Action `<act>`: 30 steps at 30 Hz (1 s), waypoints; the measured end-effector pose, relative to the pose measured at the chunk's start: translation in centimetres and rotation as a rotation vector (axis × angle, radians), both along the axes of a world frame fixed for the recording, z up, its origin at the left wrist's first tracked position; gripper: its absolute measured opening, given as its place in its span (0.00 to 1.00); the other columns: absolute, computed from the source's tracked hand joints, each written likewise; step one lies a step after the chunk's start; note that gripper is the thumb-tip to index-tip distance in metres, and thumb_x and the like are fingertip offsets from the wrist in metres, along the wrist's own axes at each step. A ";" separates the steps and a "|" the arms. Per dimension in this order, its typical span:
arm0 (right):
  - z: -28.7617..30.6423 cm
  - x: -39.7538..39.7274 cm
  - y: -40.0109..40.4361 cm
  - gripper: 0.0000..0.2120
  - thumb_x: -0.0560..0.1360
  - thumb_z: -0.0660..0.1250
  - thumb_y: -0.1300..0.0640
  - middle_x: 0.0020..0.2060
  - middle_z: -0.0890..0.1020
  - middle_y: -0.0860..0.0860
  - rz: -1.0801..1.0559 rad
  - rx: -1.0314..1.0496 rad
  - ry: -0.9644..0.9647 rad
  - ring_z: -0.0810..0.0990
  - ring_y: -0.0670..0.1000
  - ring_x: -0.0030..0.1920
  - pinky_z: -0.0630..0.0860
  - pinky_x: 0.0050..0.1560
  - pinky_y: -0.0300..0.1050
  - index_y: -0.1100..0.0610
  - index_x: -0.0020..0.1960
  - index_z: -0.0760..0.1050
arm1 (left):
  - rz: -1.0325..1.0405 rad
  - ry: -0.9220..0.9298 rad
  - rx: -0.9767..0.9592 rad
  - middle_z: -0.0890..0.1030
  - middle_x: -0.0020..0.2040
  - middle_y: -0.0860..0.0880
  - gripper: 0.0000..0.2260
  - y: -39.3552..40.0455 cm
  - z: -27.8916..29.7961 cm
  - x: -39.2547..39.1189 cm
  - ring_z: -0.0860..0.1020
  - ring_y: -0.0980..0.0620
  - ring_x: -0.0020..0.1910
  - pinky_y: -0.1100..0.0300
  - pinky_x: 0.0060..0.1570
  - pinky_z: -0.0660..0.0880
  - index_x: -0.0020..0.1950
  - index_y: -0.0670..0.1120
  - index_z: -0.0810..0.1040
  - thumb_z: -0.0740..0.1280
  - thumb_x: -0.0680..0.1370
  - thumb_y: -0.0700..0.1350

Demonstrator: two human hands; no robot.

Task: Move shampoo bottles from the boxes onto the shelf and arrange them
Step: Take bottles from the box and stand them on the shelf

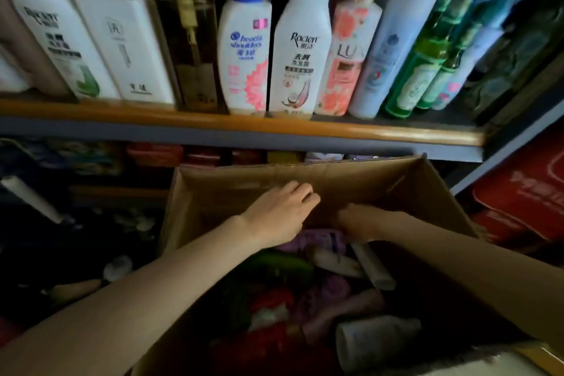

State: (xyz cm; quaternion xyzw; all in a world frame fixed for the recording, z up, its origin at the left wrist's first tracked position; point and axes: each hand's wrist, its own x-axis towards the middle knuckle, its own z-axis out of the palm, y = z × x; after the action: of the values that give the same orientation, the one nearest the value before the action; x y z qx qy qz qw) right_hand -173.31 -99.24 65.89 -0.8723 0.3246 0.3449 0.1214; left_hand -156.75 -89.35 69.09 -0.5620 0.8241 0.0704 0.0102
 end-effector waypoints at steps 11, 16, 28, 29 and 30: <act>-10.0 4.1 2.6 0.29 0.77 0.62 0.49 0.72 0.63 0.54 0.369 -0.023 0.333 0.64 0.57 0.71 0.65 0.68 0.53 0.55 0.74 0.58 | 0.207 -0.011 0.436 0.59 0.72 0.44 0.25 2.2 -4.6 1.5 0.64 0.42 0.68 0.50 0.58 0.72 0.74 0.47 0.56 0.59 0.78 0.39; 0.7 5.2 1.2 0.14 0.70 0.71 0.49 0.47 0.75 0.53 0.108 0.030 -0.079 0.77 0.55 0.51 0.72 0.42 0.46 0.55 0.50 0.73 | 0.235 0.129 0.543 0.66 0.69 0.44 0.25 1.4 -3.1 0.5 0.71 0.45 0.62 0.51 0.57 0.73 0.73 0.45 0.58 0.62 0.79 0.48; 27.3 10.2 6.2 0.16 0.68 0.73 0.49 0.28 0.71 0.54 -0.175 -0.007 -1.034 0.67 0.48 0.20 0.62 0.19 0.35 0.60 0.41 0.71 | 0.351 0.979 0.104 0.77 0.49 0.60 0.12 4.6 15.4 6.6 0.77 0.59 0.54 0.69 0.50 0.74 0.55 0.54 0.72 0.70 0.74 0.44; 29.4 10.6 6.7 0.16 0.69 0.73 0.50 0.29 0.71 0.53 -0.190 0.028 -1.171 0.67 0.48 0.20 0.61 0.18 0.35 0.59 0.44 0.71 | 0.340 1.026 0.043 0.78 0.49 0.60 0.11 4.9 17.5 7.5 0.78 0.59 0.53 0.67 0.50 0.75 0.54 0.54 0.73 0.69 0.74 0.44; 31.3 10.9 7.1 0.16 0.70 0.72 0.51 0.31 0.71 0.52 -0.201 0.090 -1.293 0.69 0.48 0.21 0.61 0.18 0.35 0.59 0.47 0.69 | 0.338 1.066 -0.033 0.79 0.50 0.59 0.11 5.2 19.6 8.3 0.78 0.59 0.52 0.65 0.51 0.76 0.53 0.54 0.74 0.69 0.74 0.43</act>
State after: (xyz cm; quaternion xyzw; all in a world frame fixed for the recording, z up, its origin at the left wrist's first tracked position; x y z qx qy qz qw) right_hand -162.46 -92.12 97.17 -0.8633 0.2514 -0.2487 0.3600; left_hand -148.43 -84.14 88.69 -0.5729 0.6148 0.3325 -0.4281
